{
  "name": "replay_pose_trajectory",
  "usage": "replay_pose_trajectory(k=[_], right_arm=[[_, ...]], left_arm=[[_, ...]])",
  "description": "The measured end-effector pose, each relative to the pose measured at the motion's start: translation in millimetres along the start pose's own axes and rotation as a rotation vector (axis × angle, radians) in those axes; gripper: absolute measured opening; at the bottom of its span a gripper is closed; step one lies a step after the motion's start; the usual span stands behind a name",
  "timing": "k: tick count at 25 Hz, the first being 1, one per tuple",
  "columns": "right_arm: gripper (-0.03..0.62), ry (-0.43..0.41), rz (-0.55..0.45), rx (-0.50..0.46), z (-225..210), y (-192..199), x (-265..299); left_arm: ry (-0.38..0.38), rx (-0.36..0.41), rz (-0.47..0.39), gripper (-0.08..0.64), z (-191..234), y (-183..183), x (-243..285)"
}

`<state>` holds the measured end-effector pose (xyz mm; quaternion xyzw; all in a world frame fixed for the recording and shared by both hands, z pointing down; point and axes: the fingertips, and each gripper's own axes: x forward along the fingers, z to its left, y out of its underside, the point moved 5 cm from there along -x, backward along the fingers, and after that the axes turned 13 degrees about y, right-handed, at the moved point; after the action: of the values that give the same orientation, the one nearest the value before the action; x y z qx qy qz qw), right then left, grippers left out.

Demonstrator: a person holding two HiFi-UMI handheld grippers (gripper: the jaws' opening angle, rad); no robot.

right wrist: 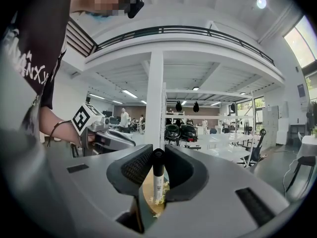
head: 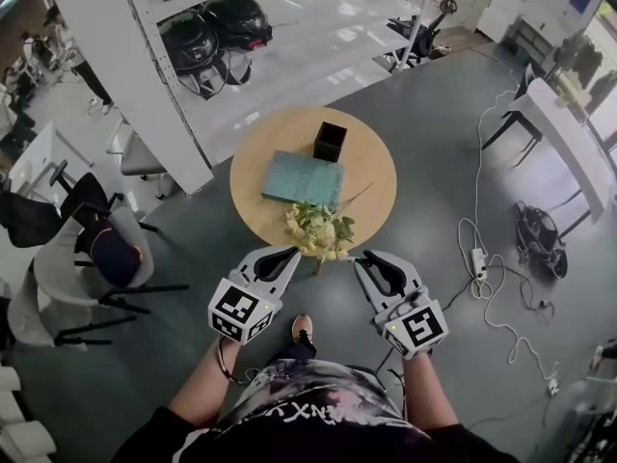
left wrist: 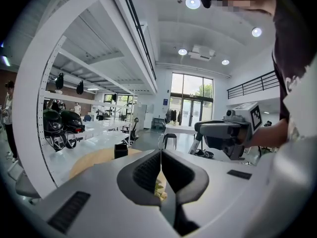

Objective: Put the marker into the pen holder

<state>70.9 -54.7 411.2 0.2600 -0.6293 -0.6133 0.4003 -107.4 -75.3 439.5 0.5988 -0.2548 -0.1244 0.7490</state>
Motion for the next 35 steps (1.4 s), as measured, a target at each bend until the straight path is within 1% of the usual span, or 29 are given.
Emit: replay_pose_trajectory(k=[7, 15, 23, 28, 35], right_arm=[[0.078, 0.023, 0.003, -0.009, -9, -8, 31], [0.078, 0.055, 0.000, -0.025, -16, -10, 37], [0.078, 0.066, -0.023, -0.039, -27, -16, 46], [0.078, 0.054, -0.038, -0.033, -43, -11, 69], [0.078, 0.006, -0.041, -0.019, -79, -11, 114]], left_arm=[[0.024, -0.002, -0.011, 0.026, 35, -7, 12], [0.037, 0.021, -0.033, 0.026, 45, -17, 19], [0.040, 0.039, -0.041, 0.026, 53, -24, 29], [0.025, 0.052, -0.037, 0.026, 73, -25, 45], [-0.019, 0.041, -0.018, 0.026, 109, -35, 76]])
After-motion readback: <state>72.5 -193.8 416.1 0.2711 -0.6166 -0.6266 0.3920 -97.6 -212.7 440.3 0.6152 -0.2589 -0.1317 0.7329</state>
